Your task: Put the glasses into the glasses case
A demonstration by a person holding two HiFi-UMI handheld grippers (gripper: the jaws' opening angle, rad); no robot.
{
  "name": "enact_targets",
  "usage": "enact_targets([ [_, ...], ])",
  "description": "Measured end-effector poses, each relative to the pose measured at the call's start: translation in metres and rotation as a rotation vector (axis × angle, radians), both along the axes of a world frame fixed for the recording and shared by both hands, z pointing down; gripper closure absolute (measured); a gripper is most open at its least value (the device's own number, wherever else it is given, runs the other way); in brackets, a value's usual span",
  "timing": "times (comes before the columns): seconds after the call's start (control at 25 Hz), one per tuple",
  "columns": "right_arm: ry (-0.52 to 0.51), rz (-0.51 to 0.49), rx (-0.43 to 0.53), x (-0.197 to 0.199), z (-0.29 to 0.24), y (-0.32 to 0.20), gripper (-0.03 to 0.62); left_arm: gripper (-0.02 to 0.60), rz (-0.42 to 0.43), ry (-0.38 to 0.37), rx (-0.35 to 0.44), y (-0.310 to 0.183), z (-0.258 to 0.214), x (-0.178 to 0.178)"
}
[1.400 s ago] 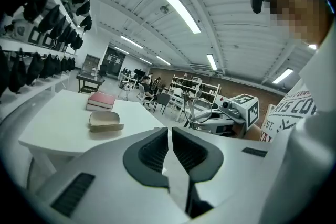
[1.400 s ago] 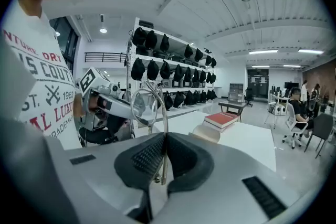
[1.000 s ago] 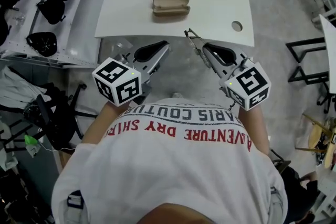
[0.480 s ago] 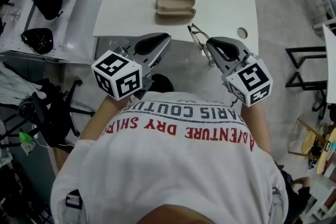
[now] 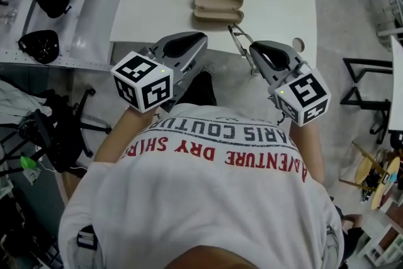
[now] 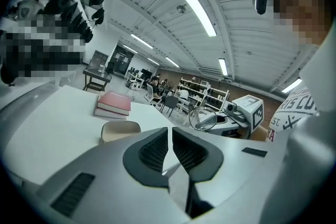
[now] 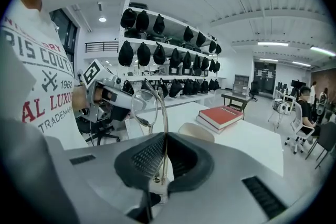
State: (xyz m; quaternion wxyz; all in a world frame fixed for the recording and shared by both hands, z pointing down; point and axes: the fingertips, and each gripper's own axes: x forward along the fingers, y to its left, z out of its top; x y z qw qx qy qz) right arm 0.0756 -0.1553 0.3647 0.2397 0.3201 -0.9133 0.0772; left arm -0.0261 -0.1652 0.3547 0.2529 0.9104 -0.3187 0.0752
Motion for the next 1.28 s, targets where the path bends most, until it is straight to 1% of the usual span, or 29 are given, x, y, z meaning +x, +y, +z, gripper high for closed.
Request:
enact_targets([
  [0.2, 0.014, 0.012, -0.035, 0.001, 0.009, -0.025, 0.562, 0.535, 0.006, -0.004, -0.036, -0.027, 0.015, 0.001],
  [0.36, 0.016, 0.012, -0.05, -0.002, 0.015, -0.049, 0.562, 0.535, 0.008, -0.018, -0.066, -0.049, 0.029, -0.006],
  [0.48, 0.023, 0.009, -0.048, -0.007, 0.017, -0.067, 0.562, 0.535, 0.0, -0.029, -0.086, -0.065, 0.038, -0.012],
  [0.72, 0.038, -0.016, -0.048, -0.009, 0.017, -0.094, 0.562, 0.535, -0.007, -0.044, -0.12, -0.087, 0.05, -0.015],
  [1.08, 0.125, -0.067, -0.039, -0.02, 0.036, -0.123, 0.562, 0.535, -0.027, -0.06, -0.173, -0.111, 0.075, -0.031],
  [1.28, 0.209, -0.116, -0.012, -0.023, 0.048, -0.139, 0.562, 0.535, -0.025, -0.069, -0.2, -0.118, 0.087, -0.029],
])
